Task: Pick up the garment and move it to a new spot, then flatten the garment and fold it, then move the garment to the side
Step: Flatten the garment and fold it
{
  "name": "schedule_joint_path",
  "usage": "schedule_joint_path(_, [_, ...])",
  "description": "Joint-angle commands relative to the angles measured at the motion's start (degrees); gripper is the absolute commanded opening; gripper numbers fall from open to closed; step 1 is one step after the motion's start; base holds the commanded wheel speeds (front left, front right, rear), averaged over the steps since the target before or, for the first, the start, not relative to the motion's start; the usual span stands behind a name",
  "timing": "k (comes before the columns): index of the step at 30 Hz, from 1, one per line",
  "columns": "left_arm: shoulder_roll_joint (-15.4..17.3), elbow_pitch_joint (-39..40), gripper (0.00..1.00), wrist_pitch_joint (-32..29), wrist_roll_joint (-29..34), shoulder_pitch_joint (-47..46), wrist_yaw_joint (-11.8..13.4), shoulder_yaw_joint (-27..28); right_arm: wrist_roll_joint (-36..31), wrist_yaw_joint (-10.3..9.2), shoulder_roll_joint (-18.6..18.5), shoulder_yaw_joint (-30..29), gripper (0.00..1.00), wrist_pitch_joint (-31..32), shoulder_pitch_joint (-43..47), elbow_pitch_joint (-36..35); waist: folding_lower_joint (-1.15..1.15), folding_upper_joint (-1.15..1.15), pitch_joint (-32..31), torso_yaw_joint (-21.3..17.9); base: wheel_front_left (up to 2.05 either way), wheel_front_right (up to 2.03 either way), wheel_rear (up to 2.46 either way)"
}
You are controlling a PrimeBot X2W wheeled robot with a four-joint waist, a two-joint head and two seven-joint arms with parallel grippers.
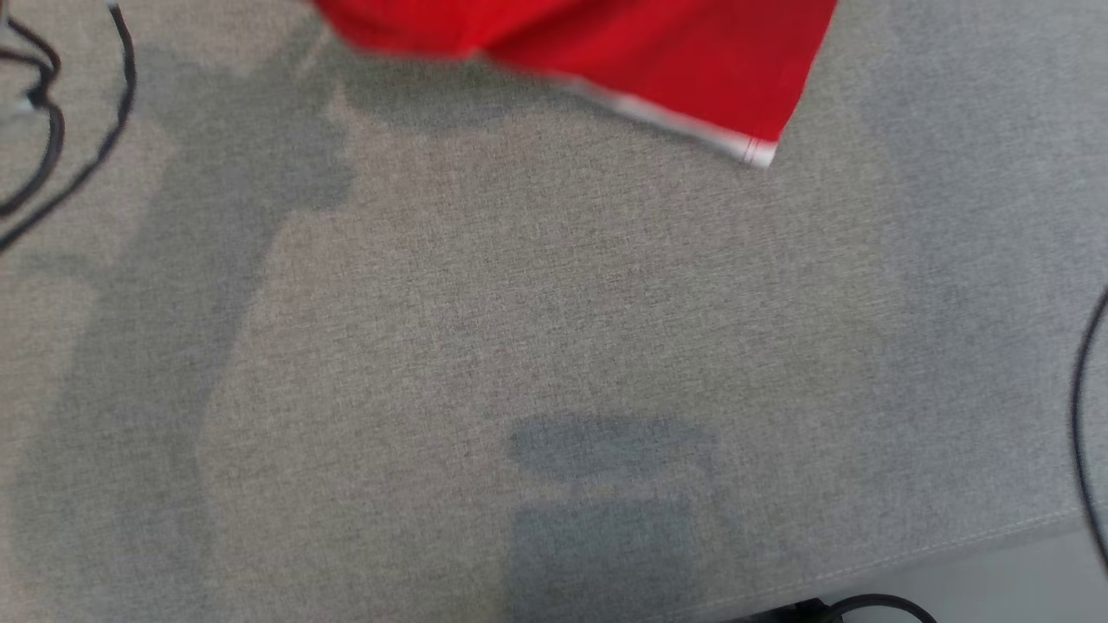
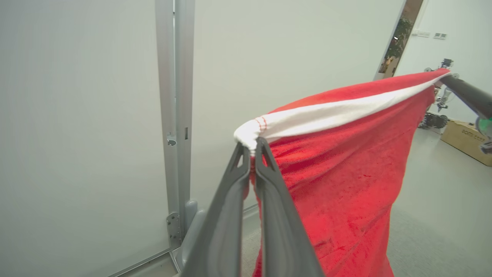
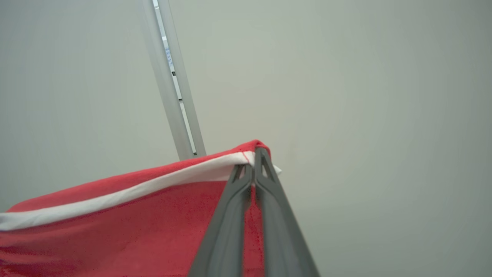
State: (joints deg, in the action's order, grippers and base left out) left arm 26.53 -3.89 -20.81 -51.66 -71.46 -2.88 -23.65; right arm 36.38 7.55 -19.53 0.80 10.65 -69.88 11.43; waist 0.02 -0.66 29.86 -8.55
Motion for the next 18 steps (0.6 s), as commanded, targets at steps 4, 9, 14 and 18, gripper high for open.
schedule_joint_path(4, [-4.1,-11.7,0.0,10.6,7.8,-10.3,-1.2,-0.8,-8.2,-0.11,8.4,-4.9,0.0,-10.9,-11.2,11.1,-0.02,0.66,8.8,1.3,0.0,0.0,0.0])
schedule_joint_path(9, [-6.9,-24.7,0.0,23.9,14.7,-15.1,-3.3,-4.5,-10.3,-0.1,14.4,-5.1,0.0,-21.5,-15.7,21.4,-0.02,0.66,10.7,0.0,0.0,0.0,0.0])
schedule_joint_path(14, [-6.5,-33.5,0.0,33.1,13.2,-8.2,-4.5,-6.1,-5.0,-0.09,15.3,2.0,0.0,-25.4,-6.3,23.8,-0.02,0.66,9.3,-1.9,0.0,0.0,0.0])
schedule_joint_path(18, [-5.1,-31.3,0.0,35.1,10.1,1.9,-4.6,-10.2,1.6,-0.09,12.1,9.2,0.0,-25.8,6.4,20.1,-0.02,0.66,7.9,-2.1,0.0,0.0,0.0])
